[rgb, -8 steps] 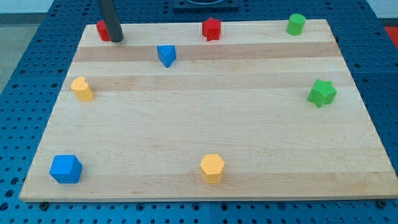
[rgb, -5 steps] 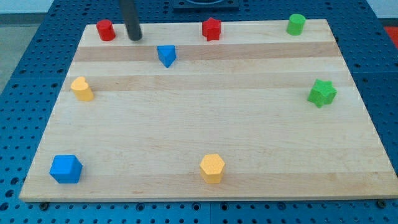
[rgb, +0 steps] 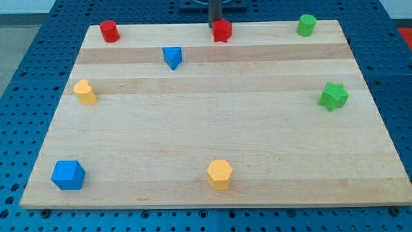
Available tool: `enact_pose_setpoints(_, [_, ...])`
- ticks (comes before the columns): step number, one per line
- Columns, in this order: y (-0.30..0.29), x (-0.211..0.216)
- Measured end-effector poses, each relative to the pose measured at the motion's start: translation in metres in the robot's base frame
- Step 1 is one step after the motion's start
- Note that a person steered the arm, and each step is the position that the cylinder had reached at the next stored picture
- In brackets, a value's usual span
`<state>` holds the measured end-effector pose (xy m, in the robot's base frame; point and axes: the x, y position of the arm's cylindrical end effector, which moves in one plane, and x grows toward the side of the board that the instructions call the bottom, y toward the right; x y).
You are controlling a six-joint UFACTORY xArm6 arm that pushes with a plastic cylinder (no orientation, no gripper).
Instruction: Push the red star towards the center of the board
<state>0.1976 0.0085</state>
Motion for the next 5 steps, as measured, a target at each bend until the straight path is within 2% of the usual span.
enact_pose_setpoints(1, [0.025, 0.022])
enact_pose_setpoints(3, [0.07, 0.109])
enact_pose_setpoints(4, [0.047, 0.134])
enact_pose_setpoints(5, [0.034, 0.1])
